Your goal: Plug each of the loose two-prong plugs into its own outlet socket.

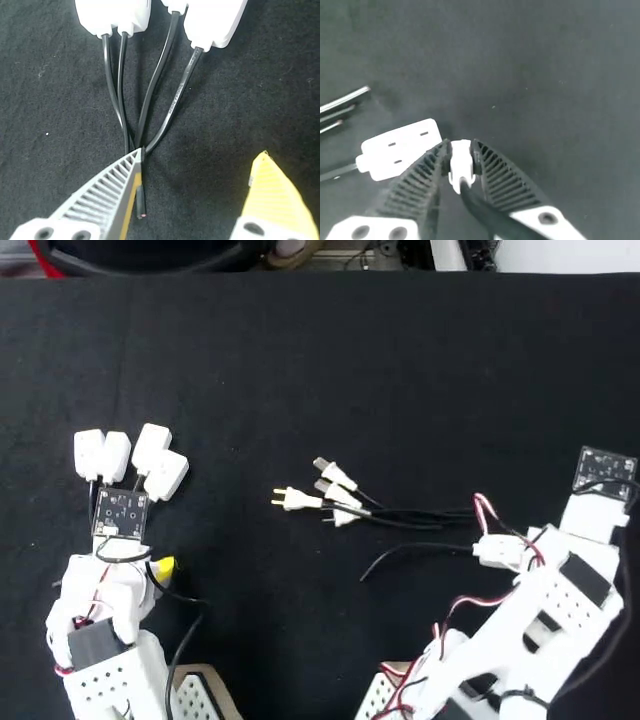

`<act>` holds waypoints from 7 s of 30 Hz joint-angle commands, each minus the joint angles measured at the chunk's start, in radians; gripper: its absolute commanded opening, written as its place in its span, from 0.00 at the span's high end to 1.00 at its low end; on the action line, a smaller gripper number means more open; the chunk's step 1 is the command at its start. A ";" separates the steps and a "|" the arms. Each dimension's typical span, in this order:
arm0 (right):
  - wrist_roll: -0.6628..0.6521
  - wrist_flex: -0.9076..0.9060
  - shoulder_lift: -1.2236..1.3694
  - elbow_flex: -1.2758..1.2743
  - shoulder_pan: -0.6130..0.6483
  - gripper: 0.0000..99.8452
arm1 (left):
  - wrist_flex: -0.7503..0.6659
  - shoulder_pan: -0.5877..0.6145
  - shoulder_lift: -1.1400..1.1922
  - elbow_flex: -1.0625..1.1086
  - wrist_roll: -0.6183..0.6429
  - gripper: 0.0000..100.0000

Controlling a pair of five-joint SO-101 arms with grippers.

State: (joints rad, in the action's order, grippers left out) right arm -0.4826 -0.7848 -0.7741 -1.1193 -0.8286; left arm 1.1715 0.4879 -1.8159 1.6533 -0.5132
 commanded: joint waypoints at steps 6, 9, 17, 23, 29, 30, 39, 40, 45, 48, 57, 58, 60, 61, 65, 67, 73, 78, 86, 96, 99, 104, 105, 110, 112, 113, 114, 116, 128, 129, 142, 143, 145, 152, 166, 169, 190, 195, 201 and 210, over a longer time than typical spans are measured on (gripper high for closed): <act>0.041 0.014 -0.142 -0.073 0.130 0.99 | 0.032 -0.013 -0.006 -0.010 -0.008 0.67; 0.041 0.112 -0.143 -0.143 0.143 0.99 | 0.032 -0.013 -0.006 -0.010 -0.008 0.67; 0.032 0.138 -0.142 -0.179 0.137 0.99 | 0.032 -0.013 -0.006 -0.010 -0.008 0.67; -0.043 0.178 -0.142 -0.202 0.095 0.99 | 0.032 -0.013 -0.006 -0.008 -0.008 0.67; -0.080 0.307 -0.140 -0.294 0.066 0.99 | 0.032 -0.013 -0.006 -0.008 -0.008 0.67; -0.080 0.322 -0.140 -0.305 0.066 0.99 | 0.032 -0.013 -0.006 -0.008 -0.008 0.67; -0.026 0.330 -0.142 -0.318 0.075 0.99 | 0.032 -0.013 -0.006 -0.008 -0.008 0.67; -0.020 0.330 -0.142 -0.318 0.075 0.99 | 0.032 -0.013 -0.006 -0.008 -0.008 0.67; 0.003 0.322 -0.142 -0.320 0.106 0.99 | 0.032 -0.013 -0.006 -0.008 -0.008 0.67; 0.025 0.299 -0.142 -0.321 0.140 0.99 | 0.032 -0.013 -0.006 -0.008 -0.008 0.67; 0.018 0.296 -0.142 -0.325 0.144 0.99 | 0.032 -0.013 -0.006 -0.008 -0.008 0.67; 0.018 0.295 -0.142 -0.332 0.144 0.99 | 0.032 -0.013 -0.006 -0.008 -0.008 0.67; 0.018 0.299 -0.142 -0.357 0.150 0.99 | 0.032 -0.013 -0.006 -0.008 -0.008 0.67; 0.015 0.301 -0.142 -0.369 0.150 0.99 | 0.032 -0.013 -0.006 -0.008 -0.008 0.67; -0.017 0.311 -0.142 -0.390 0.137 0.99 | 0.032 -0.013 -0.006 -0.008 -0.008 0.67; -0.018 0.348 -0.142 -0.395 0.117 0.99 | 0.032 -0.013 -0.006 -0.008 -0.008 0.67; -0.058 0.365 -0.140 -0.433 0.120 0.99 | 0.032 -0.012 -0.006 -0.008 -0.008 0.67; -0.057 0.367 -0.140 -0.470 0.114 0.99 | 0.032 -0.012 -0.006 -0.008 -0.008 0.67; 0.000 0.359 -0.140 -0.473 0.018 0.99 | 0.032 -0.012 -0.006 -0.008 -0.008 0.67; 0.112 0.239 -0.061 -0.366 -0.008 0.99 | 0.034 -0.012 -0.006 -0.008 -0.008 0.67; 0.199 0.189 0.030 -0.286 0.014 0.99 | 0.034 -0.012 -0.006 -0.008 -0.008 0.67; 0.282 0.181 0.254 -0.153 0.080 0.99 | 0.034 -0.012 -0.006 -0.008 -0.008 0.67; 0.287 0.181 0.303 -0.119 0.080 0.99 | 0.034 -0.012 -0.006 -0.008 -0.008 0.67; 0.230 0.127 0.512 0.045 0.077 0.99 | 0.034 -0.012 -0.006 -0.008 -0.008 0.67; 0.176 0.130 0.568 0.082 0.075 0.99 | 0.034 -0.012 -0.006 -0.008 -0.008 0.67; 0.160 0.150 0.591 0.088 0.066 0.99 | 0.034 -0.012 -0.006 -0.008 -0.008 0.67; 0.149 0.180 0.611 0.088 0.052 0.99 | 0.034 -0.012 -0.006 -0.008 -0.008 0.67; 0.137 0.244 0.648 0.087 0.031 0.99 | 0.034 -0.012 -0.006 -0.008 -0.008 0.67; 0.068 0.272 0.582 0.015 0.008 0.99 | 0.032 -0.013 -0.006 -0.008 -0.008 0.67; 0.068 0.269 0.562 0.015 0.008 0.99 | 0.032 -0.013 -0.006 -0.008 -0.008 0.67; 0.153 0.146 0.418 0.177 0.011 0.99 | 0.032 -0.013 -0.006 -0.008 -0.008 0.67; 0.158 0.120 0.424 0.217 0.011 0.99 | 0.032 -0.013 -0.006 -0.008 -0.008 0.67; 0.175 0.078 0.447 0.303 0.009 0.99 | 0.032 -0.013 -0.006 -0.008 -0.008 0.67; 0.209 0.000 0.674 0.664 -0.018 0.99 | 0.032 -0.013 -0.006 -0.008 -0.008 0.67; 0.157 -0.381 1.535 1.748 -0.138 0.99 | 0.032 -0.013 -0.006 -0.008 -0.008 0.67; 0.120 -0.589 1.666 1.960 -0.133 0.95 | 0.032 -0.013 -0.006 -0.008 -0.008 0.67; 0.144 -0.984 1.581 2.436 -0.071 0.70 | 0.032 -0.013 -0.006 -0.008 -0.008 0.67; 0.213 -0.982 1.282 2.057 0.049 0.85 | 0.032 -0.005 -0.006 -0.008 -0.008 0.67; 0.362 -0.974 0.886 1.581 0.305 0.97 | 0.046 -0.004 -0.006 -0.008 -0.006 0.67; 0.413 -0.736 0.595 0.944 0.848 0.97 | 0.054 -0.002 -0.006 -0.010 -0.003 0.67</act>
State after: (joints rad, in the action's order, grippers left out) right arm -0.0775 -1.6640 -0.0744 0.0621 -0.2117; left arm 1.2190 0.4879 -1.8159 1.6533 -0.5132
